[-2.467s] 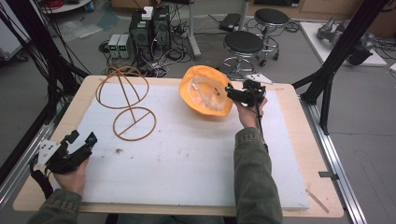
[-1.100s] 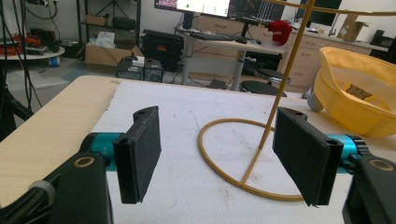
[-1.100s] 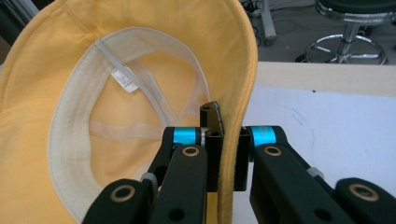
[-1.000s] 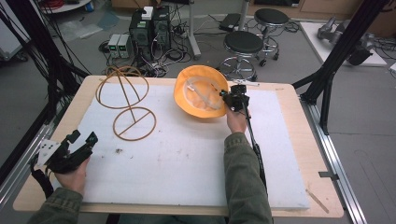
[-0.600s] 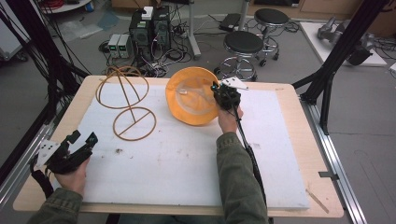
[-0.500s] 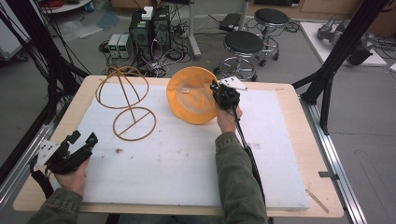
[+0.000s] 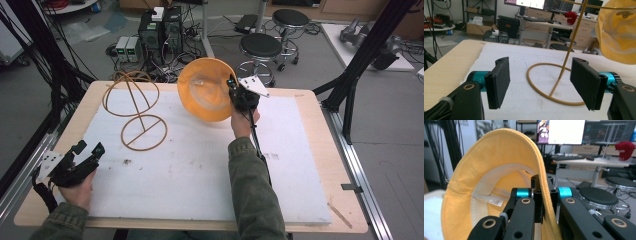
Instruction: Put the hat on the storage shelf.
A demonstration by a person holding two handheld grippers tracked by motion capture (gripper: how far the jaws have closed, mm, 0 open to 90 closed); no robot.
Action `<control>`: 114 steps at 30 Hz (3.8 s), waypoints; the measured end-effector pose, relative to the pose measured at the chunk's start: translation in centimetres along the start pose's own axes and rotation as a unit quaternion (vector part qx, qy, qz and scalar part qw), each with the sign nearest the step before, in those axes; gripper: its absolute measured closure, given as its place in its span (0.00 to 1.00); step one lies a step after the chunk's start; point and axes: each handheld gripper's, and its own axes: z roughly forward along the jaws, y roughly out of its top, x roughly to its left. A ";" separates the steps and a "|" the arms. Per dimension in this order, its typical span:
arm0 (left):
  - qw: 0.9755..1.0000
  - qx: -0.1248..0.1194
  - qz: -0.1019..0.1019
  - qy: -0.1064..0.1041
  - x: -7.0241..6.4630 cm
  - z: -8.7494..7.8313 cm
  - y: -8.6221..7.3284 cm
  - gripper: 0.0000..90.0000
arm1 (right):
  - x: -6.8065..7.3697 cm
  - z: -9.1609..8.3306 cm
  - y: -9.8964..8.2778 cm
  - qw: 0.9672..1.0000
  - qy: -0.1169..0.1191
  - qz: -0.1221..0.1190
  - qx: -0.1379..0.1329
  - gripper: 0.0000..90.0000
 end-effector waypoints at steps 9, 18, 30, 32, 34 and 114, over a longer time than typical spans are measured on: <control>1.000 -0.002 0.003 -0.006 -0.4 0.0 0.0 0.36 | 1.0 -0.8 3.6 0.999 -0.018 -0.025 -0.044 0.97; 1.000 -0.003 0.002 -0.009 -0.4 0.0 0.0 0.36 | 3.2 -1.1 7.2 0.995 -0.021 -0.047 -0.087 0.97; 1.000 -0.003 0.000 -0.010 -0.3 0.0 0.0 0.36 | 4.1 -0.7 9.1 0.994 -0.033 -0.051 -0.090 0.97; 1.000 -0.003 0.000 -0.009 -0.3 0.0 0.0 0.36 | 4.4 -0.4 9.4 0.994 -0.034 -0.052 -0.091 0.97; 1.000 -0.003 0.000 -0.010 -0.3 0.0 0.0 0.36 | 4.7 -0.3 9.6 0.994 -0.036 -0.055 -0.089 0.98; 1.000 -0.003 -0.008 -0.010 0.0 0.0 0.1 0.36 | 25.9 -2.4 2.1 0.946 0.296 -0.128 -0.029 0.95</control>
